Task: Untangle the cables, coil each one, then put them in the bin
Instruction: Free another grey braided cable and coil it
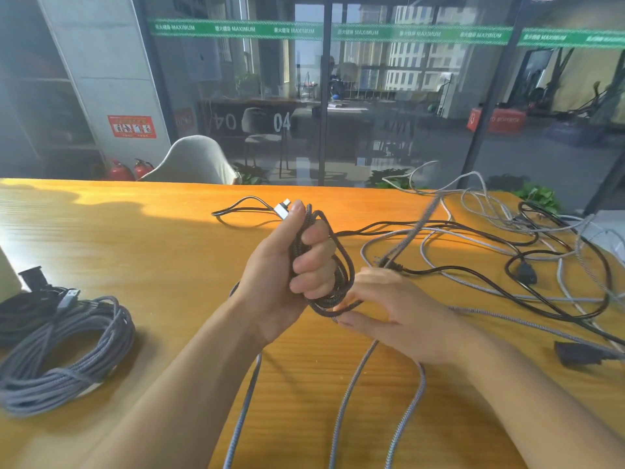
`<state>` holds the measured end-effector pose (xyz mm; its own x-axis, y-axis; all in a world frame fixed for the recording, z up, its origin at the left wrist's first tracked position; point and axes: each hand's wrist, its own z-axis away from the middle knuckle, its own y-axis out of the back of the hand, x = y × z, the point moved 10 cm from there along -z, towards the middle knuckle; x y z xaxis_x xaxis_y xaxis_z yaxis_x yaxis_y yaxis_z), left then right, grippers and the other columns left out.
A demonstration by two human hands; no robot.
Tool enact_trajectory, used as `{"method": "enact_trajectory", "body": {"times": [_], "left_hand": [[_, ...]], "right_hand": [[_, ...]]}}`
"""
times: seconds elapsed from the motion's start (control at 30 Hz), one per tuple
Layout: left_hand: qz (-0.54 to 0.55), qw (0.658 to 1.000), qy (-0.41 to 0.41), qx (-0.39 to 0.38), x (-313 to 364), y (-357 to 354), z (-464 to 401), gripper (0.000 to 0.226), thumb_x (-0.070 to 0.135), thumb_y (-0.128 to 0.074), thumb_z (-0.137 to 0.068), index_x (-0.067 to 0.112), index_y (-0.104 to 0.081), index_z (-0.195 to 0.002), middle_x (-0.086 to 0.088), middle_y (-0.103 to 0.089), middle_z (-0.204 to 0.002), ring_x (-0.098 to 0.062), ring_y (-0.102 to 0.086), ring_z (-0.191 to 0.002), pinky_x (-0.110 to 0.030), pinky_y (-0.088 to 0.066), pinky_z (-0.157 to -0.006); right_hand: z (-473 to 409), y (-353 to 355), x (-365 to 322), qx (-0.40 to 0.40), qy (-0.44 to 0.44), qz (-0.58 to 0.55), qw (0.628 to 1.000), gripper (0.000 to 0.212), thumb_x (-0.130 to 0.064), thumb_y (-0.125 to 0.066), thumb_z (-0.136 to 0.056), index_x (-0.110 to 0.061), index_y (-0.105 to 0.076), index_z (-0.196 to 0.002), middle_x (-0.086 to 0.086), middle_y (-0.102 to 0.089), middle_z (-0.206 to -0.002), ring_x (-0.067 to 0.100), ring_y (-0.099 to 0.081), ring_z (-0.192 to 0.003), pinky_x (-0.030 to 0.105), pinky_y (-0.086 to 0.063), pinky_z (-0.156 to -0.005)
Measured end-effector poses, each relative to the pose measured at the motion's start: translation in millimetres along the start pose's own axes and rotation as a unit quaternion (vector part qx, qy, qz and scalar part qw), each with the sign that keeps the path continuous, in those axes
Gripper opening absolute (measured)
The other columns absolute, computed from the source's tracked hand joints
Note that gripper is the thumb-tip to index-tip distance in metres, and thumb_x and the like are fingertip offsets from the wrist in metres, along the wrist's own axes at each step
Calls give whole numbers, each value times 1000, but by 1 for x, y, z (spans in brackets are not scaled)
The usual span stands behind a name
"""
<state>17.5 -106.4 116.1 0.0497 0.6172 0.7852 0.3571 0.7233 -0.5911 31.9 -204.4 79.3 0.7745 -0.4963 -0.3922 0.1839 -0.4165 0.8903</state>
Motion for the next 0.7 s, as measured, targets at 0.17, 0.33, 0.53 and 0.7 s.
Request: {"method": "enact_trajectory", "body": {"times": [0.17, 0.33, 0.53, 0.7], "left_hand": [[-53, 998, 32, -27, 0, -4, 3, 47, 54, -38, -103, 22, -38, -69, 10, -25, -49, -4, -21, -38, -21, -16, -39], [-148, 986, 66, -48, -10, -8, 6, 48, 53, -38, -105, 22, -39, -68, 9, -25, -52, -7, -20, -42, -22, -17, -43], [-258, 956, 113, -77, -26, -13, 8, 45, 54, -38, -100, 23, -42, -68, 6, -25, -55, -11, -17, -48, -22, -17, -44], [-379, 911, 129, -95, -44, -16, 8, 48, 52, -38, -106, 18, -40, -72, 1, -27, -58, -16, -19, -53, -24, -19, -48]], "right_hand": [[3, 25, 44, 51, -49, 78, 994, 47, -76, -43, -95, -41, -66, -114, -27, -60, -127, -6, -37, -138, 27, -14, -124], [1, 44, 49, 49, -80, 165, 982, 54, -75, -33, -97, -39, -67, -117, -22, -61, -118, 6, -46, -126, 31, -30, -113], [18, 66, 54, 42, -216, 223, 950, 48, -80, -43, -89, -43, -67, -107, -21, -60, -90, 7, -58, -91, 33, -38, -74], [34, 91, 60, 149, -318, 188, 917, 74, -96, -51, -63, -24, -63, -71, -10, -64, -62, 8, -58, -61, 26, -34, -54]]}}
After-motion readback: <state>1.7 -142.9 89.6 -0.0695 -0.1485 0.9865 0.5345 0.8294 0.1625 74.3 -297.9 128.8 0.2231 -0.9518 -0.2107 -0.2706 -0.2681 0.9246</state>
